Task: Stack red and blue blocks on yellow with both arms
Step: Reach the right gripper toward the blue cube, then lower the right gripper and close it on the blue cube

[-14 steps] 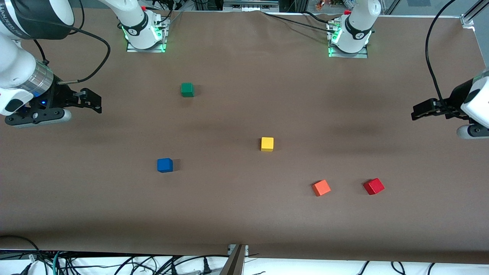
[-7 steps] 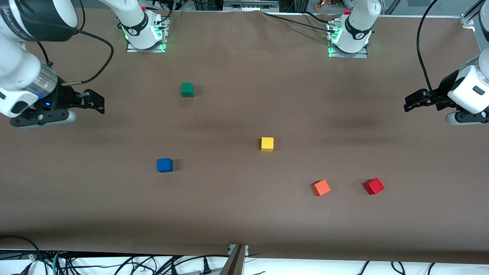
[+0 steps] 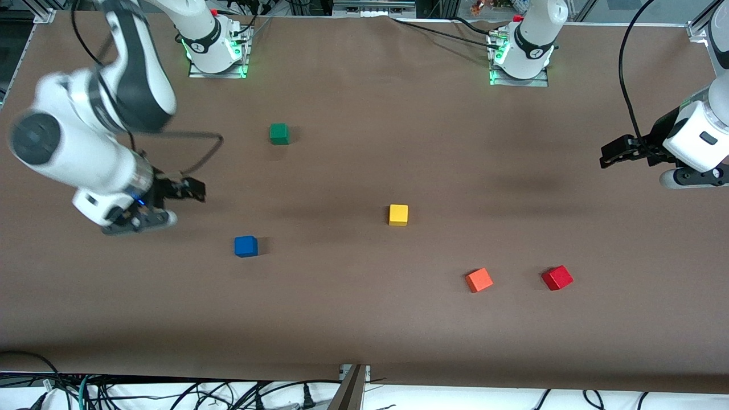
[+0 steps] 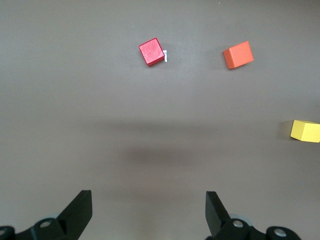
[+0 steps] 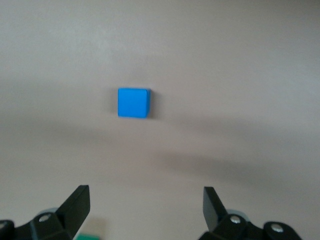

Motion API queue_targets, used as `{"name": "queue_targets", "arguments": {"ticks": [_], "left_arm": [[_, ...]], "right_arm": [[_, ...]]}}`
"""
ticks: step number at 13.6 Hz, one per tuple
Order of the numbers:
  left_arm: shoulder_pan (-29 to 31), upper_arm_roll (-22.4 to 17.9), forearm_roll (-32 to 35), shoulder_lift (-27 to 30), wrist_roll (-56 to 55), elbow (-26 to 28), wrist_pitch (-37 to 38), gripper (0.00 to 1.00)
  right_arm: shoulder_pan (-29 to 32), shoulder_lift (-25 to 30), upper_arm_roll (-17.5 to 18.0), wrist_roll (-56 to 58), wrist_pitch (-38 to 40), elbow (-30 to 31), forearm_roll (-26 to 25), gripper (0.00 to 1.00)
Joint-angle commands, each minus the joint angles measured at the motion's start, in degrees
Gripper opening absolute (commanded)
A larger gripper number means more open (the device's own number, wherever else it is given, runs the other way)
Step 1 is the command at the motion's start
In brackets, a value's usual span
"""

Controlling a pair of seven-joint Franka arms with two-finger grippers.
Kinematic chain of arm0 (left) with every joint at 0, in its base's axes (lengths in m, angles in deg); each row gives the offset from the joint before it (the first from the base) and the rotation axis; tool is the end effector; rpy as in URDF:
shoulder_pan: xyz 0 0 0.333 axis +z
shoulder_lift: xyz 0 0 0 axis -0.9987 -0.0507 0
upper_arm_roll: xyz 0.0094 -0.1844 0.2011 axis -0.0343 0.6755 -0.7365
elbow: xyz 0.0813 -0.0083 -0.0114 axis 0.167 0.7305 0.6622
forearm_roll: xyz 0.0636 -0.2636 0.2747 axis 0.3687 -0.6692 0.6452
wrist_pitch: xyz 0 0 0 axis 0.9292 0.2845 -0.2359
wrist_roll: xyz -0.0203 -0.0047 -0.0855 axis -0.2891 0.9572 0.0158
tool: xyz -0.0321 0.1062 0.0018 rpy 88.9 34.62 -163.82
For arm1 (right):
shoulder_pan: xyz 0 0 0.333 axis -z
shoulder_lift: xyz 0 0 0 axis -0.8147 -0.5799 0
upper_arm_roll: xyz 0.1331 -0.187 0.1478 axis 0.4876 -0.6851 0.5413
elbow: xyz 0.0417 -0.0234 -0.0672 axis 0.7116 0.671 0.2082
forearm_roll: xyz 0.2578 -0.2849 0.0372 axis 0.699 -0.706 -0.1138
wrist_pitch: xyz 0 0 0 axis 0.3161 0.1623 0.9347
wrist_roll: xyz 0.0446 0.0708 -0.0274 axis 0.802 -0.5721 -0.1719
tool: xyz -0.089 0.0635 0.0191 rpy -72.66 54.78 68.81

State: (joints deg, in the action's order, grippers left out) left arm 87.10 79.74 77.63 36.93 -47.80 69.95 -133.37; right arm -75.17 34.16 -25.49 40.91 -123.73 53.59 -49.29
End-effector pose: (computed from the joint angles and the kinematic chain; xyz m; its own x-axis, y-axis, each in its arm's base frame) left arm 0.5705 -0.0153 0.5244 0.9934 0.0799 -0.0827 0.0803 -0.9968 0.0015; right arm 0.6255 0.1252 0.3426 0.9840 0.1712 -0.0494 0.1679 -0.9837 -0.0646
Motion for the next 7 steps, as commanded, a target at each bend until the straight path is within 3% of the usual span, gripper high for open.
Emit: {"name": "queue_targets", "arguments": {"ticks": [1, 7], "left_arm": [[-0.4, -0.7, -1.1, 0.1, 1.3, -0.4, -0.4, 1.00], [-0.2, -0.7, -0.3, -0.8, 1.1, -1.8, -0.4, 1.00]], "right_arm": [[-1.2, -6.1, -0.2, 0.1, -7.4, -1.2, 4.3, 0.99], [-4.1, -14.3, -0.1, 0.1, -18.2, -0.8, 5.3, 0.99]]}}
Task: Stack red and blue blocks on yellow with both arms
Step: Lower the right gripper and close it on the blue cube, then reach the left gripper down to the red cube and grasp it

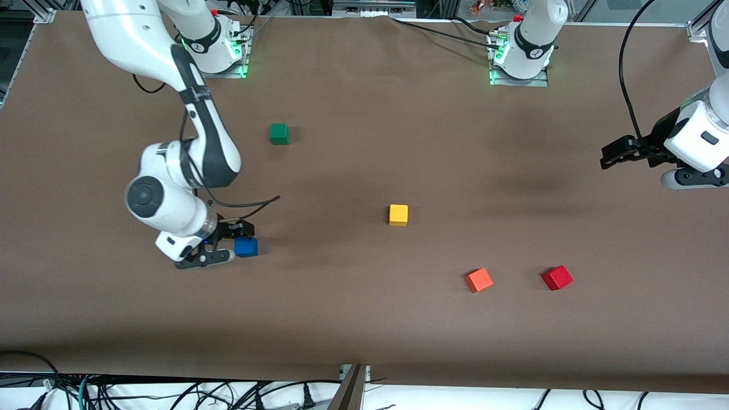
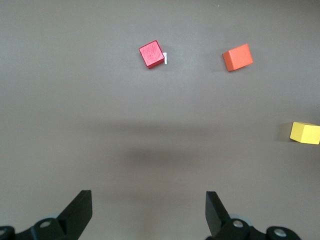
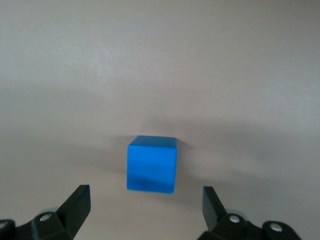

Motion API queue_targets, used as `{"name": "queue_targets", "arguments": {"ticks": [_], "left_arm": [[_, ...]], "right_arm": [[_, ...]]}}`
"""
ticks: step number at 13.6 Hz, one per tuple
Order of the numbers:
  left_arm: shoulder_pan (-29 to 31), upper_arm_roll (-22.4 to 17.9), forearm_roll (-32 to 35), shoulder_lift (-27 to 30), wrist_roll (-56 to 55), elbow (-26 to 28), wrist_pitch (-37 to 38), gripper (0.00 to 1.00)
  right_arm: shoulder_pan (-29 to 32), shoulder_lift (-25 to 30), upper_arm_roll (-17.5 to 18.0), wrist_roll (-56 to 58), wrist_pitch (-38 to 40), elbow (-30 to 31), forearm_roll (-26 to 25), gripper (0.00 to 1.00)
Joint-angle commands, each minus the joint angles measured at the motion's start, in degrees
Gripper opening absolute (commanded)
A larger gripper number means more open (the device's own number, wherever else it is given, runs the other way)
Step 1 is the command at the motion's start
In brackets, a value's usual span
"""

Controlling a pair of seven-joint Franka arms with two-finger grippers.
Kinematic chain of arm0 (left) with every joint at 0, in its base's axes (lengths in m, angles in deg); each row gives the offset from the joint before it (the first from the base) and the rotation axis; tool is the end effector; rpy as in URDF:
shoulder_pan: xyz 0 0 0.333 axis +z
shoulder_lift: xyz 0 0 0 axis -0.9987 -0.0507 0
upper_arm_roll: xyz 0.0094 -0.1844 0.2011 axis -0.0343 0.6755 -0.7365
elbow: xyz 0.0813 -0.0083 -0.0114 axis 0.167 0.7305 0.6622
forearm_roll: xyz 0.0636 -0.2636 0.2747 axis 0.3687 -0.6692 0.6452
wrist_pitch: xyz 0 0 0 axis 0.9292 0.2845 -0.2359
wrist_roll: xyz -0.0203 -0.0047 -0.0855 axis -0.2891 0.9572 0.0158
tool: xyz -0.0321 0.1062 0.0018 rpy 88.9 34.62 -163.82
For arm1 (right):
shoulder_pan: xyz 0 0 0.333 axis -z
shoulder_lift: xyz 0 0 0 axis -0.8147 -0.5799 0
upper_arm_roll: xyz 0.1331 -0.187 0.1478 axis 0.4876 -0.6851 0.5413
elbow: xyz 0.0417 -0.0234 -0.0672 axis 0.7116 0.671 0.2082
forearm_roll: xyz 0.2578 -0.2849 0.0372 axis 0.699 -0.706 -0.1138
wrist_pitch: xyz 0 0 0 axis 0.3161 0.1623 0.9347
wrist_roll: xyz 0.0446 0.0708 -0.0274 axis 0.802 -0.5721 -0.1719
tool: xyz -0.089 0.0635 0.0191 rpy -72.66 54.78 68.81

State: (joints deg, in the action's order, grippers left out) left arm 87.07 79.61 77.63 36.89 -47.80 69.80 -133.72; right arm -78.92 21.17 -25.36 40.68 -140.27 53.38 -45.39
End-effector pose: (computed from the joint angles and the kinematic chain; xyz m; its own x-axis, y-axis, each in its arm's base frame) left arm 0.5716 -0.0143 0.5257 0.9939 0.0817 -0.0747 0.0821 -0.9966 0.0021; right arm 0.6380 0.1695 0.2234 0.9834 0.1804 0.0209 0.1813 -0.9817 -0.0585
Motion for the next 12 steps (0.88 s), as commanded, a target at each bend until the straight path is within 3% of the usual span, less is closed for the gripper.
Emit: {"name": "queue_targets", "arguments": {"ticks": [1, 4, 6, 10, 12], "left_arm": [[-0.1, -0.7, -0.3, -1.2, 1.1, -1.8, 0.0, 1.00], [0.2, -0.9, -0.3, -3.7, 1.1, -4.1, -0.1, 1.00], [0.4, -1.1, -0.3, -6.3, 1.0, -6.1, -0.1, 1.00], [1.5, -1.2, -0.4, -14.0, 1.2, -8.7, -2.3, 1.00], [1.6, -1.2, -0.3, -17.6, 1.3, -9.7, -4.9, 1.00]], "right_arm": [[-0.8, -2.4, 0.3, 0.3, -3.2, -0.5, 1.4, 0.99], [-0.7, -3.8, 0.4, 1.4, -5.9, 0.2, 1.4, 0.99], [-0.8, -4.5, 0.5, 1.4, -8.8, 1.6, 1.4, 0.91], [-0.8, -4.7, 0.5, 1.5, -10.0, 1.8, 1.4, 0.52], [-0.7, -3.6, 0.5, 1.2, -6.5, 0.7, 1.4, 0.34]]}}
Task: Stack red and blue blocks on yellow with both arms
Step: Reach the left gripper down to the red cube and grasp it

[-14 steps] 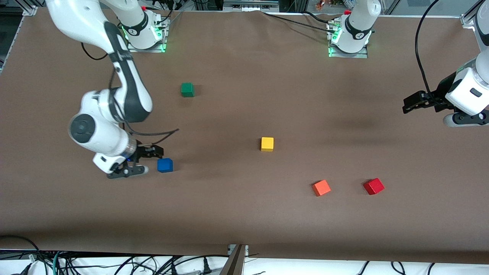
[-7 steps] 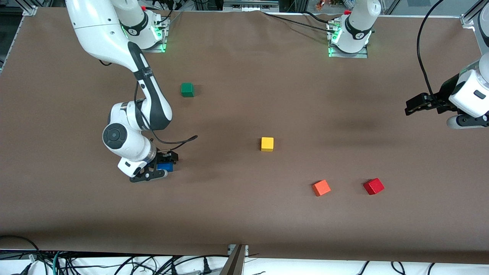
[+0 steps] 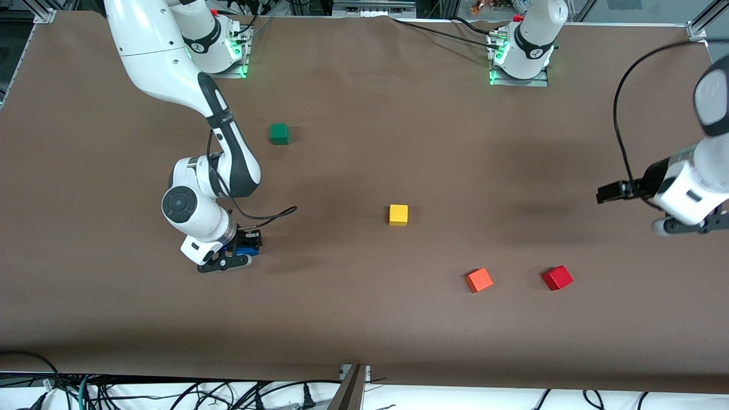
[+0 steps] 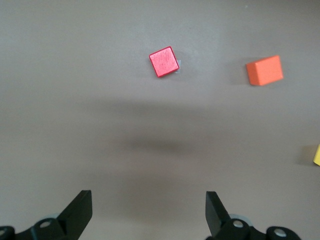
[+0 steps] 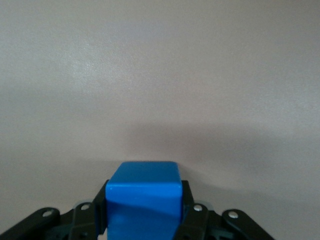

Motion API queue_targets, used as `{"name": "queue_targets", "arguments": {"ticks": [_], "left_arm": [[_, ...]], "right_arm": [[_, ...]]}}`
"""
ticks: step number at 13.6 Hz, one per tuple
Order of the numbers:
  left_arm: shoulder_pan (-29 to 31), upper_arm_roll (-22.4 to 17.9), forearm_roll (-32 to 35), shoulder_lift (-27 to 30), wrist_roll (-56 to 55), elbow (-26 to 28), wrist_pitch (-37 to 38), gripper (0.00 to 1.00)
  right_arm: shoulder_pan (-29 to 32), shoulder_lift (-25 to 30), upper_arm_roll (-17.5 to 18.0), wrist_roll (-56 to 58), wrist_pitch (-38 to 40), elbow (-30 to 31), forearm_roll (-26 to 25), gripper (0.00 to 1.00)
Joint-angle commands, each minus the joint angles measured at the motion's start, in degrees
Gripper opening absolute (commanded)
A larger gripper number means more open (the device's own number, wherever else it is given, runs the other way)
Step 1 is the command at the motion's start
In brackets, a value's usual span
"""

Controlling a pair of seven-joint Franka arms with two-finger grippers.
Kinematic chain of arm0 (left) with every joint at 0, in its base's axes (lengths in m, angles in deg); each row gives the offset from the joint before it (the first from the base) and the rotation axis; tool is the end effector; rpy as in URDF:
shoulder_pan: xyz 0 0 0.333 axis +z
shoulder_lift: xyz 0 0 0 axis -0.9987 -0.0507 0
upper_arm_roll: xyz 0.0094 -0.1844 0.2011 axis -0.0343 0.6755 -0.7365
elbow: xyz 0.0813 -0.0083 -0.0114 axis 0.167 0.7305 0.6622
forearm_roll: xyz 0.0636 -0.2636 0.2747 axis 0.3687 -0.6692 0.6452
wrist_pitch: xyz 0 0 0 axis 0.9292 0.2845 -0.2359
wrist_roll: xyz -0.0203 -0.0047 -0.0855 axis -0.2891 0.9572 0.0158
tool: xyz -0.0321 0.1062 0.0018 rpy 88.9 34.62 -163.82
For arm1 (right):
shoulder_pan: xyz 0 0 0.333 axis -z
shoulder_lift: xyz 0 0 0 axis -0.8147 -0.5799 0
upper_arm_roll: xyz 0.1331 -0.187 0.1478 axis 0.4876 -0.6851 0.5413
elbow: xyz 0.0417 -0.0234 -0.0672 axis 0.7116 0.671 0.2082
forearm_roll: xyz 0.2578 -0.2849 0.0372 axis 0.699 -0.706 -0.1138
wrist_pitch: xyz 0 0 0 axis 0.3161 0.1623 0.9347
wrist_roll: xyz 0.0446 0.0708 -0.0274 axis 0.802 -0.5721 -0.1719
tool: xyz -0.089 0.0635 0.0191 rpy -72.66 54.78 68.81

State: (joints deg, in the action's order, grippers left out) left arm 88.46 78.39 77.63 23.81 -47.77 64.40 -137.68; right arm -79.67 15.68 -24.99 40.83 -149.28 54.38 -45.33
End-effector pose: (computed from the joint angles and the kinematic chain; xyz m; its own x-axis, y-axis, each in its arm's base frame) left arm 0.6235 0.0125 0.4376 0.9822 0.1268 -0.1388 0.1271 -0.9919 -0.0063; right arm 0.6347 0.1754 0.1678 0.9792 0.1917 0.0666 0.1940 -0.9805 -0.0298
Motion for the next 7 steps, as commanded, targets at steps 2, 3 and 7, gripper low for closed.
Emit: {"name": "queue_targets", "arguments": {"ticks": [2, 3, 7], "left_arm": [[0.4, 0.0, -0.5, -7.2, 1.3, -4.0, -5.2, 1.00], [0.9, 0.0, -0.6, -8.7, 1.2, -3.6, -7.9, 1.00], [2.9, 0.1, -4.9, -15.1, -2.4, -3.1, -15.1, 1.00]], "right_arm": [[0.4, 3.6, 0.0, 0.6, 8.5, -2.7, 1.5, 0.30], [0.4, 4.3, -0.1, -0.2, 12.7, -5.2, 1.6, 0.30], [0.4, 6.7, -0.5, -4.1, 28.2, -14.5, 1.3, 0.31]]}}
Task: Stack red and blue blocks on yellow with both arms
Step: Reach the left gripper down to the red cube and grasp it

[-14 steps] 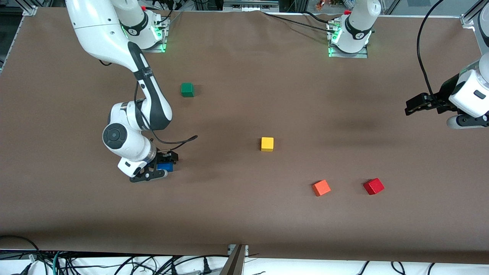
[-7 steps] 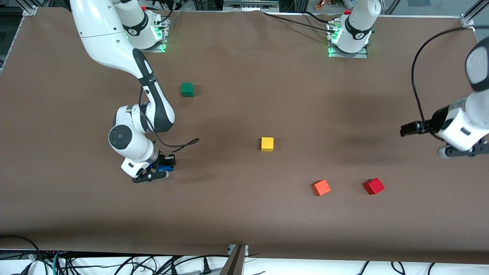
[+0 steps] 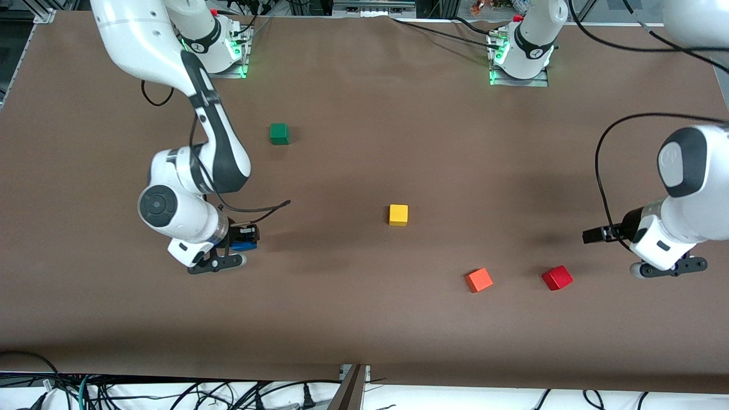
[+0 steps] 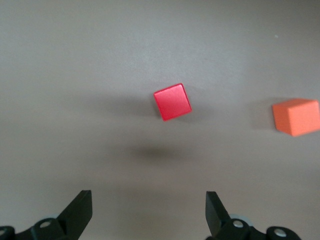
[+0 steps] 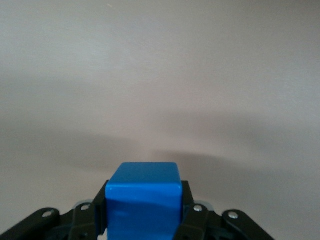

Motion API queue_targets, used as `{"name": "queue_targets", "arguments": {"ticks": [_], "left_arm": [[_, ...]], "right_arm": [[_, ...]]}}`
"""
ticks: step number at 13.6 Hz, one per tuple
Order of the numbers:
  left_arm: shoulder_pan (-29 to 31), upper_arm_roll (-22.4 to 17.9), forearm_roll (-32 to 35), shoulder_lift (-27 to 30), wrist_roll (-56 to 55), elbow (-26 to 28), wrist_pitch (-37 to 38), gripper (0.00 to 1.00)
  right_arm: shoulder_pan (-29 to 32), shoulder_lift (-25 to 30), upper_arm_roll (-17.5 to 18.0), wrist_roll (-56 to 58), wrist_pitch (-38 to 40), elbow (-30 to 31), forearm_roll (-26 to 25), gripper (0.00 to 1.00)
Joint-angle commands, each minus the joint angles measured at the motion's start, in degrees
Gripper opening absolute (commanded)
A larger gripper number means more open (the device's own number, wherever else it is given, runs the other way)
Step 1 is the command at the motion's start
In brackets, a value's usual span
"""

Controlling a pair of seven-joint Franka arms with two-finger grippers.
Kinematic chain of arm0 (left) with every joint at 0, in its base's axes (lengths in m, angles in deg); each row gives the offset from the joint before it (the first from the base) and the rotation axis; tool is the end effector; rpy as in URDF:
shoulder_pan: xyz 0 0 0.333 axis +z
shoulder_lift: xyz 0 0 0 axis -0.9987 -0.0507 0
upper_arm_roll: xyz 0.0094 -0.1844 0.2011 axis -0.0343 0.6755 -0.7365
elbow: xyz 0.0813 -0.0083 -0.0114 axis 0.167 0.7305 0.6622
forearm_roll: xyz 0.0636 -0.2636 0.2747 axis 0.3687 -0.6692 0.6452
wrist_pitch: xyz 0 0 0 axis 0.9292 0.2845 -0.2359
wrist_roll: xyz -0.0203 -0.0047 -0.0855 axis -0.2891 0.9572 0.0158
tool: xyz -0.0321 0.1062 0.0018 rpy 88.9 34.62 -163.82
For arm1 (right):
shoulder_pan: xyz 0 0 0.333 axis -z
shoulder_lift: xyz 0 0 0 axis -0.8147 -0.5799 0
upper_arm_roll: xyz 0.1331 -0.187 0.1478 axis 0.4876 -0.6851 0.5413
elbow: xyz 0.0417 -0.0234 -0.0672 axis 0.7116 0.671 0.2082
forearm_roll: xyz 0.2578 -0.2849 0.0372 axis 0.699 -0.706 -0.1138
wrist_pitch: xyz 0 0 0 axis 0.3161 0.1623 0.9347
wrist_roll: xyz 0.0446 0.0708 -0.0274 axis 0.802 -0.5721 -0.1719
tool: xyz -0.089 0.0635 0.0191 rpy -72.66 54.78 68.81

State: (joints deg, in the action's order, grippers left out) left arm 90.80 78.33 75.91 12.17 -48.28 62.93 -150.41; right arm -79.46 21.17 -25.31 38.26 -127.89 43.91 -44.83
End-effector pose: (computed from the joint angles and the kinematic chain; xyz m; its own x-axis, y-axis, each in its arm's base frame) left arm 0.6643 0.0390 0.3347 0.9774 0.1876 -0.0979 0.1908 -0.9813 0.0244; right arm 0.6506 0.1938 0.2776 0.9835 0.1777 -0.0344 0.1741 -0.9807 -0.0893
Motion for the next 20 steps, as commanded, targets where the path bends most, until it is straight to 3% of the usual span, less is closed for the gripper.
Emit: {"name": "queue_targets", "arguments": {"ticks": [1, 5, 9, 18, 19, 20], "left_arm": [[0.6, 0.2, -3.2, -4.9, -4.1, -1.6, -5.0, 1.00], [-0.4, 0.2, -3.2, -10.5, -12.6, -0.2, -15.8, 1.00], [-0.7, 0.3, -3.1, -13.6, -16.5, 2.0, -24.9, 1.00], [-0.8, 0.6, -3.2, -15.8, -19.1, 3.2, -27.7, 1.00], [-0.8, 0.6, -3.2, -15.8, -19.1, 3.2, -27.7, 0.85], [-0.8, 0.6, -3.2, -15.8, -19.2, 3.2, -27.7, 0.60]], "right_arm": [[0.3, 2.0, -0.3, -1.9, 10.6, -6.2, 0.6, 0.31], [0.5, 2.3, -2.3, -1.8, 22.5, -15.4, 0.1, 0.31], [0.0, 1.9, -2.1, -2.2, 21.9, -15.9, -0.6, 0.31], [0.0, 1.7, -2.1, -2.3, 21.3, -15.9, -0.6, 0.31], [0.0, 1.7, -2.1, -2.3, 21.3, -15.9, -0.6, 0.31], [0.0, 1.7, -2.0, -2.3, 21.2, -15.9, -0.6, 0.31]]}}
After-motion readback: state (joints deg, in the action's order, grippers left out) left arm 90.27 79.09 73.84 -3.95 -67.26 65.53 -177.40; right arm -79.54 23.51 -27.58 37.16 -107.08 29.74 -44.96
